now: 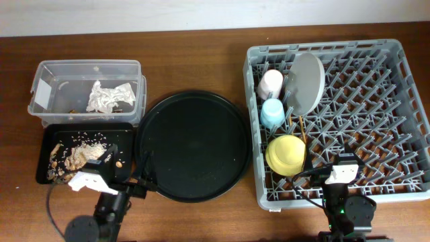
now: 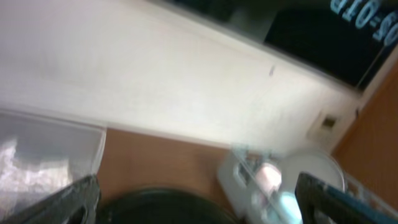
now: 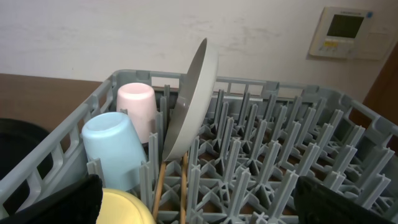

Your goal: Sort waste into correct bins and load items into the dishwasher rack

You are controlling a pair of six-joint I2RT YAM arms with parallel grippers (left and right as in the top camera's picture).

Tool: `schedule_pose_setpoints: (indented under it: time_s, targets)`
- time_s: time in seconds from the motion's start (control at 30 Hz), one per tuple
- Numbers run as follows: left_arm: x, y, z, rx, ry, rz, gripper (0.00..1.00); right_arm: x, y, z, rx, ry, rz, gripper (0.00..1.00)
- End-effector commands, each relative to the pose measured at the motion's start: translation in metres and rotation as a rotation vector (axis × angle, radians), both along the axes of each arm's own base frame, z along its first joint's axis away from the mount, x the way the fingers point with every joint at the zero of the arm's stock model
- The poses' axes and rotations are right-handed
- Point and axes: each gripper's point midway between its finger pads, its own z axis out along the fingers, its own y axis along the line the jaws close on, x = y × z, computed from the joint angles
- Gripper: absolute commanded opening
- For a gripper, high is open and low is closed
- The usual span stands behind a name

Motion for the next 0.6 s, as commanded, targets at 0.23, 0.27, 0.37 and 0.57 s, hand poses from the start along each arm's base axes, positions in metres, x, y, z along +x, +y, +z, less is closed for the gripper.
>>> schedule_pose_setpoints:
  time_s: [0.23, 0.27, 0.37, 0.57]
  targets:
    - [0.017, 0.057, -0.094, 0.111, 0.052, 0.341, 0.99, 0.000, -0.001, -0.002, -0.007, 0.002, -0.002, 0.98]
    - [0.017, 0.057, -0.112, 0.182, 0.120, 0.336, 0.99, 0.000, -0.001, -0.002, -0.007, 0.002, -0.002, 0.98]
    - [0.017, 0.049, -0.117, 0.458, 0.106, 0.287, 0.99, 0.000, -0.001, -0.002, -0.007, 0.002, -0.002, 0.98]
    - [0.017, 0.047, -0.116, 0.479, 0.097, 0.276, 0.99, 0.000, -0.001, -0.002, -0.007, 0.003, -0.002, 0.98]
